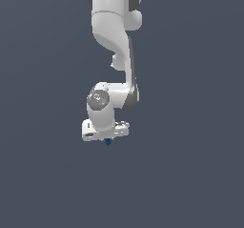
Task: Pick up the object and move it to a goal position.
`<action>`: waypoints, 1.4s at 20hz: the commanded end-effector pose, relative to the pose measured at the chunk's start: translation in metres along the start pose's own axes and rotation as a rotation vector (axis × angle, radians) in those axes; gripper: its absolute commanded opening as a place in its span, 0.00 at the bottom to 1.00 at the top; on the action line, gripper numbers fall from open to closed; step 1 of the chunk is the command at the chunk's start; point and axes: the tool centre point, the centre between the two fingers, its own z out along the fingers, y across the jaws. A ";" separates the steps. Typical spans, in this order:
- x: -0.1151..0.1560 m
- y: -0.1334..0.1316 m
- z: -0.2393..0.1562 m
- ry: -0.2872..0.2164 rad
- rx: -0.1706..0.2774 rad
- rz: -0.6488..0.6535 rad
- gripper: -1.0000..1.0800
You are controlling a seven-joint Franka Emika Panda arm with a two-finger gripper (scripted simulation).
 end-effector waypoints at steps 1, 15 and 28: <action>0.000 0.000 0.000 0.000 0.000 0.000 0.00; -0.008 -0.028 -0.019 0.000 0.000 -0.001 0.00; -0.036 -0.132 -0.091 0.000 -0.001 -0.001 0.00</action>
